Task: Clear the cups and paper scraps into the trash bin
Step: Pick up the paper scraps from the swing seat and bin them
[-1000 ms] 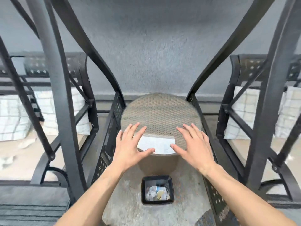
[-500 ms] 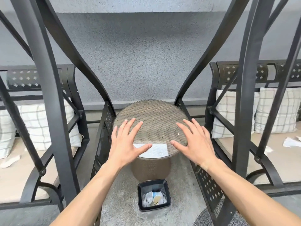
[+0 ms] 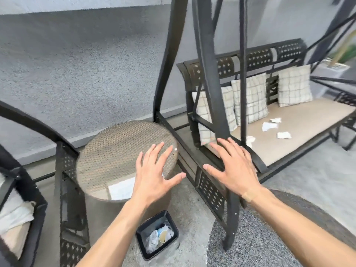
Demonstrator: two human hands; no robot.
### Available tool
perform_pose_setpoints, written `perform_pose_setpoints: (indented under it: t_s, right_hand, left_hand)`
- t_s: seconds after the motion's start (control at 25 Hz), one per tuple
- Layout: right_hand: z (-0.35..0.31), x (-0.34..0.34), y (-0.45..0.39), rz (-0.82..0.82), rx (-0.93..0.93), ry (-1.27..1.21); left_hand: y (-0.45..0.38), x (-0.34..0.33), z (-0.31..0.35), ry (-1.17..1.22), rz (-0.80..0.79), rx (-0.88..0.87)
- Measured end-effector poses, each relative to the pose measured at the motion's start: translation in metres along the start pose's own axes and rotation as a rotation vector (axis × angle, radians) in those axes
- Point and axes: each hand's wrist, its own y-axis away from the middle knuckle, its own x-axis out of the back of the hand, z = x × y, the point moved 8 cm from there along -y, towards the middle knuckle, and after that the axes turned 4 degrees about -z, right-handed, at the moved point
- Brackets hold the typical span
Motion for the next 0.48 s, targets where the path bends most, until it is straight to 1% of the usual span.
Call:
perform_pose_setpoints:
  t_s: [0.12, 0.24, 0.48]
  right_hand:
    - [0.069, 0.031, 0.030, 0.031, -0.116, 0.031]
    - [0.139, 0.063, 0.062, 0.072, -0.209, 0.070]
    - [0.289, 0.117, 0.126, 0.097, -0.341, 0.126]
  left_hand:
    - [-0.030, -0.030, 0.065, 0.035, -0.058, -0.121]
    - [-0.055, -0.058, 0.142, 0.057, -0.077, -0.231]
    - [-0.096, -0.126, 0.288, 0.101, -0.110, -0.342]
